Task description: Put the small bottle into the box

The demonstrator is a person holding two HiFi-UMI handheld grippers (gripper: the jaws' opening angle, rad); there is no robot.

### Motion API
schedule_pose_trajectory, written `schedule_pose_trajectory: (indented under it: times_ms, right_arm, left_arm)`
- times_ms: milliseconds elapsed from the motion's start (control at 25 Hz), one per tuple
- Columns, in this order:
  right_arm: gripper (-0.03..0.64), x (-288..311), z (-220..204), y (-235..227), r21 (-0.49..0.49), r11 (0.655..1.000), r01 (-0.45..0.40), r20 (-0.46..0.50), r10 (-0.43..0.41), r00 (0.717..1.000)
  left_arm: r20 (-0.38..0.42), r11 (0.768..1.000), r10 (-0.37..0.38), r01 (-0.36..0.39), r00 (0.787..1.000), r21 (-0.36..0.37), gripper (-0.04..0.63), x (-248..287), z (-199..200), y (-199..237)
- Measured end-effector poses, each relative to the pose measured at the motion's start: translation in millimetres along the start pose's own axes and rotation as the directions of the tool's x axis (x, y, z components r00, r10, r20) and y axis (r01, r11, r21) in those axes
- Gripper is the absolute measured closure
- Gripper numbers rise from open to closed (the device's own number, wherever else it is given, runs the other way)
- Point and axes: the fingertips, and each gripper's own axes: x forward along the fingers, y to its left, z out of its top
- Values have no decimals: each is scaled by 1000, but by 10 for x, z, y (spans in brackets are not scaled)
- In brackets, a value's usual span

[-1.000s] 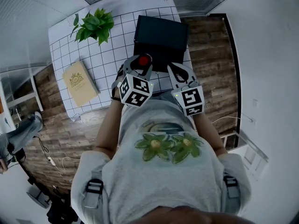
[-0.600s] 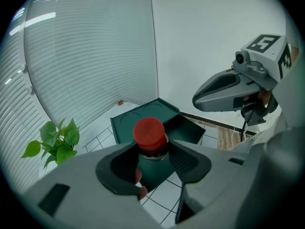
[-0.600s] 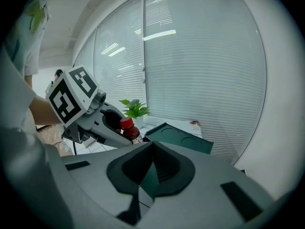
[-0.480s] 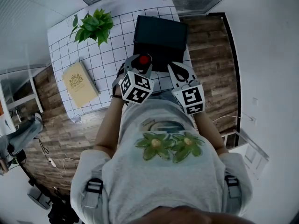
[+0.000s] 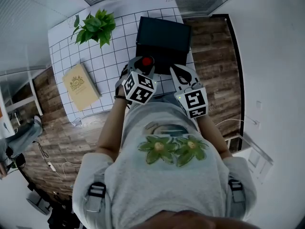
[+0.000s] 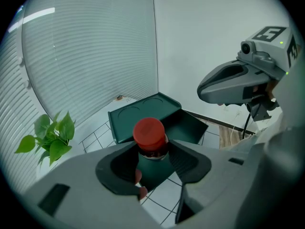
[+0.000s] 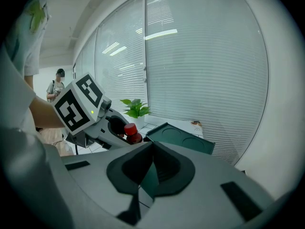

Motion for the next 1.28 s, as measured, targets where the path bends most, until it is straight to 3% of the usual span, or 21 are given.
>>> schedule_pose_trajectory:
  times_ms: [1280]
  right_arm:
    - [609,86,-84,4,5,1000,1,-30,0,1000]
  left_arm:
    - [-72,999,-22,24,997,32,403,270,-158,-34]
